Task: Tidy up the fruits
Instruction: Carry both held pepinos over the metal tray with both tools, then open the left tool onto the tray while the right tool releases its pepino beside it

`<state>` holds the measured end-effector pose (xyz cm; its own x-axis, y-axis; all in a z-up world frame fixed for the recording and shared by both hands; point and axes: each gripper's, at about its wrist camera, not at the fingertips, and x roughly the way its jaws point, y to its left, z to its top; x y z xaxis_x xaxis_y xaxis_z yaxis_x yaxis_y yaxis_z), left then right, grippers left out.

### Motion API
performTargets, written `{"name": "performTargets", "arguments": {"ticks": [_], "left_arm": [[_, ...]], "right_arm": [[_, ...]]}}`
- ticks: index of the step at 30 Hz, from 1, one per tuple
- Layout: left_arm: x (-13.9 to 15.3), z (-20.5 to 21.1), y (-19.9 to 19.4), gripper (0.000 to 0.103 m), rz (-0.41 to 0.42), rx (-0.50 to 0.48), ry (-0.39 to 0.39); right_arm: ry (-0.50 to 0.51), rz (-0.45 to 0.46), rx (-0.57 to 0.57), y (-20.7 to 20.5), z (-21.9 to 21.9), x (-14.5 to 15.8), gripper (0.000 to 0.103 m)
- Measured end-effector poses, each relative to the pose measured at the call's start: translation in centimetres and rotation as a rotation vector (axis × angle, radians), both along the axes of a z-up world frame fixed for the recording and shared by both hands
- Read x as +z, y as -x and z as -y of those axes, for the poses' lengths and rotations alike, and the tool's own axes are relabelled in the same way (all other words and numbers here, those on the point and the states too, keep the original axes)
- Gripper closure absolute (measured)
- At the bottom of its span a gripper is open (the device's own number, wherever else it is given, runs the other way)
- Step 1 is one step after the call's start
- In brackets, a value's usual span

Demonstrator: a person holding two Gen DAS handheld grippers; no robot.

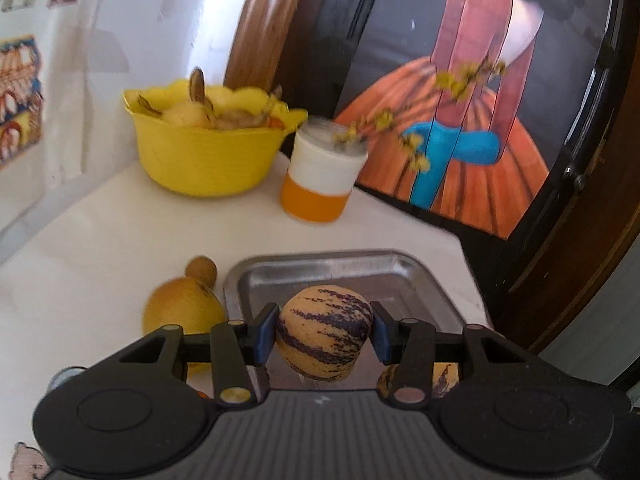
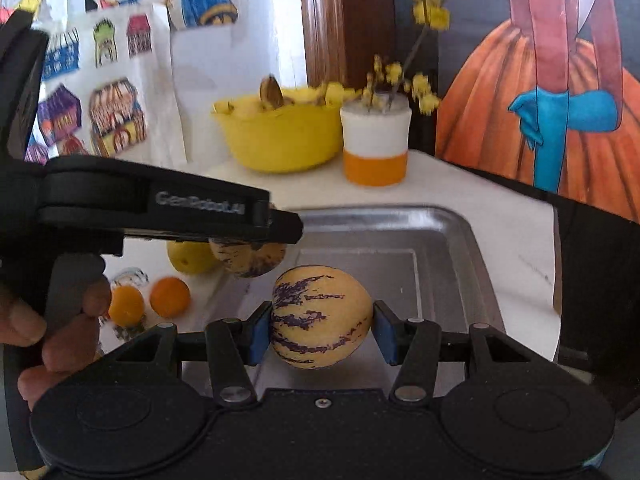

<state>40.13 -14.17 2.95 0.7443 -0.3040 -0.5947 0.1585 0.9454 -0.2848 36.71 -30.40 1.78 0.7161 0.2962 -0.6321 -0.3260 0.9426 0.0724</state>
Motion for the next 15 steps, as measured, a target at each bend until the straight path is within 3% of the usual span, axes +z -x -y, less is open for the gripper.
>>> {"name": "performTargets", "arguments": {"ticks": [4,15], "left_arm": [[-0.4,0.4,-1.0,0.052,-0.05,-0.011,0.023],[-1.6,1.3,-2.6,0.052,-0.188,0.021,-0.07]], "right_arm": [[-0.015,-0.045,0.005,-0.1,0.3,-0.9,0.049],[-0.013,-0.024,-0.003,1.0,0.3,-1.3,0.048]]}}
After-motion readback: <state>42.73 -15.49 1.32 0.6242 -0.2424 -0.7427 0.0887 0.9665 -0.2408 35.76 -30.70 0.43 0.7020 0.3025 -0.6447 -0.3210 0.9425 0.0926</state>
